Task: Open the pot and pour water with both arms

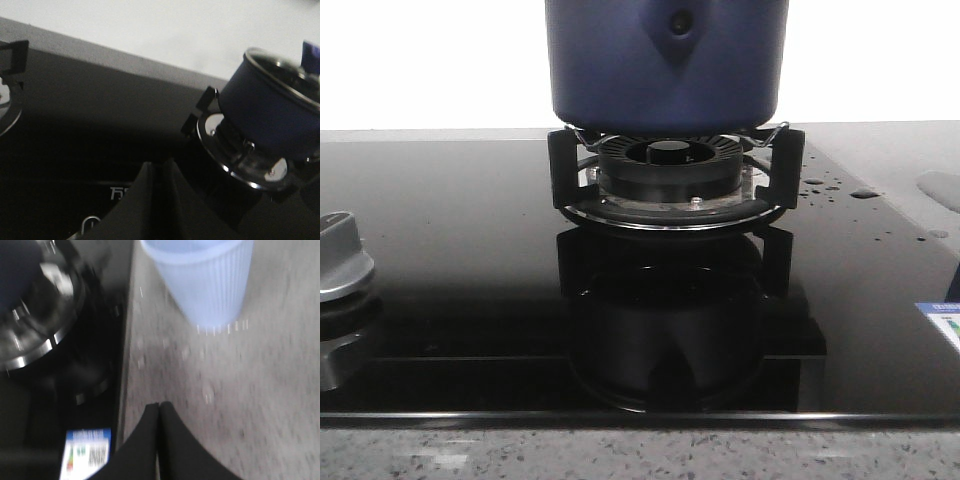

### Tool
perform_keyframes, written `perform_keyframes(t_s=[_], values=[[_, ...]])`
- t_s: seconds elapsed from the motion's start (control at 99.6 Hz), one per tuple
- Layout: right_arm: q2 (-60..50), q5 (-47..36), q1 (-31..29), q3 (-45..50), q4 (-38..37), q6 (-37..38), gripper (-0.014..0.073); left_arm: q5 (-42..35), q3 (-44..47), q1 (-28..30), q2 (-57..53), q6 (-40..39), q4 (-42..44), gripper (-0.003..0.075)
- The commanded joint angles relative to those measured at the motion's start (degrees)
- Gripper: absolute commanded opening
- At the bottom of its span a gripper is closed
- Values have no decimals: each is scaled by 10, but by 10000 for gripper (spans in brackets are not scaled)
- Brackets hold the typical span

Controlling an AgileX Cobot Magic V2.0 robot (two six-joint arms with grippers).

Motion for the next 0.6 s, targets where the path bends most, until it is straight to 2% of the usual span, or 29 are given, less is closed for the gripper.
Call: perform_keyframes(t_s=[0.0, 0.131, 0.241, 0.311, 0.422, 0.522, 0.592], values=[[33, 42, -1, -46, 0, -20, -66, 24, -60, -6, 64, 91, -60, -1], [38, 68, 8, -61, 59, -97, -71, 81, -102, -24, 133, 313, -274, -2], [38, 87, 9, -63, 136, -162, -71, 170, -130, -30, 195, 471, -451, -2], [38, 90, 9, -63, 180, -213, -71, 227, -146, -30, 233, 568, -533, -2], [38, 67, 9, -63, 228, -300, -71, 266, -178, -30, 285, 668, -581, -2], [37, 36, 9, -63, 256, -365, -71, 265, -208, -30, 329, 703, -583, -1], [36, 14, 9, -63, 264, -372, -71, 272, -232, -30, 361, 730, -582, -1]])
